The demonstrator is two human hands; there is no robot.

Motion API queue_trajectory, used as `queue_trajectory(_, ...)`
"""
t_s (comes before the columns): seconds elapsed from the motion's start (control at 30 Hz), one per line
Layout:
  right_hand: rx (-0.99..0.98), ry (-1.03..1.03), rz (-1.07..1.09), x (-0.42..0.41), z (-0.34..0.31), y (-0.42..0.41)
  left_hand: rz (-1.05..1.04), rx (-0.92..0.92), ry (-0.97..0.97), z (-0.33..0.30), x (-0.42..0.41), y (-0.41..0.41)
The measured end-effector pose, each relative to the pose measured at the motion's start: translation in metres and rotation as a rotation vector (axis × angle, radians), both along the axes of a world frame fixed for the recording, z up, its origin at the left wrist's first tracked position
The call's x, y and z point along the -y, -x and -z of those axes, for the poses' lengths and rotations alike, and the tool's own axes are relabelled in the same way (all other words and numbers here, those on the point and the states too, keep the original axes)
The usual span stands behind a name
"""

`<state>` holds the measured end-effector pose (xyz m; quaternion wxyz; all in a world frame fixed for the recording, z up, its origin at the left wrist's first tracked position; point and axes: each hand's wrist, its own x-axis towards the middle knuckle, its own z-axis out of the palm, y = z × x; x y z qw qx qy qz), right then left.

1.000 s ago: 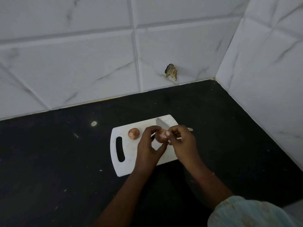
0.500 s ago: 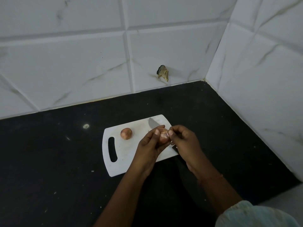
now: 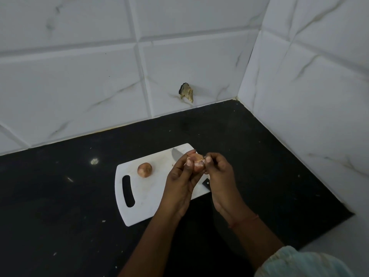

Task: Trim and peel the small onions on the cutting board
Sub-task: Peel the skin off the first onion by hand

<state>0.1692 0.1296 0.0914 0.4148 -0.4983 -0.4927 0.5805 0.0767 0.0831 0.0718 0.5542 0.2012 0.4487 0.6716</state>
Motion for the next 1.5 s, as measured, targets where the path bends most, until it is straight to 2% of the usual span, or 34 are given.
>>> queue_trajectory(0.07, -0.030, 0.057, 0.033, -0.002, 0.001, 0.002, -0.012, -0.018, -0.002, -0.001, -0.001, -0.001)
queue_trajectory(0.2, -0.246, 0.284, 0.095, -0.017, 0.006, 0.000, -0.061, 0.109, 0.001, -0.001, 0.002, 0.000)
queue_trajectory(0.33, -0.318, 0.342, 0.171, -0.030, 0.003, -0.008, -0.024, 0.220, 0.022, -0.005, 0.003, -0.006)
queue_trajectory(0.4, -0.314, 0.368, 0.242, -0.037, -0.001, -0.015, -0.028, 0.334, 0.013, -0.005, 0.005, -0.006)
queue_trajectory(0.5, -0.163, 0.337, 0.302, -0.045, 0.001, -0.028, -0.033, 0.526, -0.011, -0.002, 0.008, 0.007)
queue_trajectory(0.6, 0.041, 0.183, 0.255, -0.045, 0.013, -0.033, 0.014, 0.625, -0.005, 0.000, 0.008, 0.016)
queue_trajectory(0.73, 0.414, -0.096, 0.181, -0.036, 0.029, -0.034, -0.058, 0.644, -0.004, -0.002, 0.004, 0.017)
queue_trajectory(0.8, 0.502, -0.221, 0.149, -0.034, 0.034, -0.035, -0.100, 0.652, 0.013, -0.004, 0.001, 0.015)
queue_trajectory(0.87, 0.494, -0.289, 0.051, -0.029, 0.031, -0.033, -0.120, 0.625, 0.033, -0.004, 0.000, 0.013)
queue_trajectory(1.0, 0.261, -0.436, -0.184, -0.012, 0.010, -0.022, -0.128, 0.528, 0.051, -0.003, -0.001, 0.010)
queue_trajectory(1.07, 0.244, -0.511, -0.285, -0.004, 0.003, -0.015, -0.108, 0.485, 0.043, -0.005, -0.002, 0.007)
queue_trajectory(1.13, 0.277, -0.605, -0.303, -0.002, 0.003, -0.009, -0.098, 0.484, 0.030, -0.007, -0.001, 0.005)
queue_trajectory(1.23, 0.298, -0.669, -0.221, -0.003, 0.005, -0.008, -0.109, 0.430, 0.010, -0.005, -0.001, 0.004)
queue_trajectory(1.3, 0.279, -0.634, -0.193, -0.004, 0.005, -0.010, -0.085, 0.328, 0.026, -0.004, -0.001, 0.004)
queue_trajectory(1.43, 0.256, -0.573, -0.195, -0.008, 0.008, -0.013, 0.036, -0.076, 0.228, -0.004, 0.000, 0.005)
queue_trajectory(1.5, 0.242, -0.528, -0.161, -0.010, 0.010, -0.013, 0.084, -0.200, 0.245, -0.001, 0.000, 0.007)
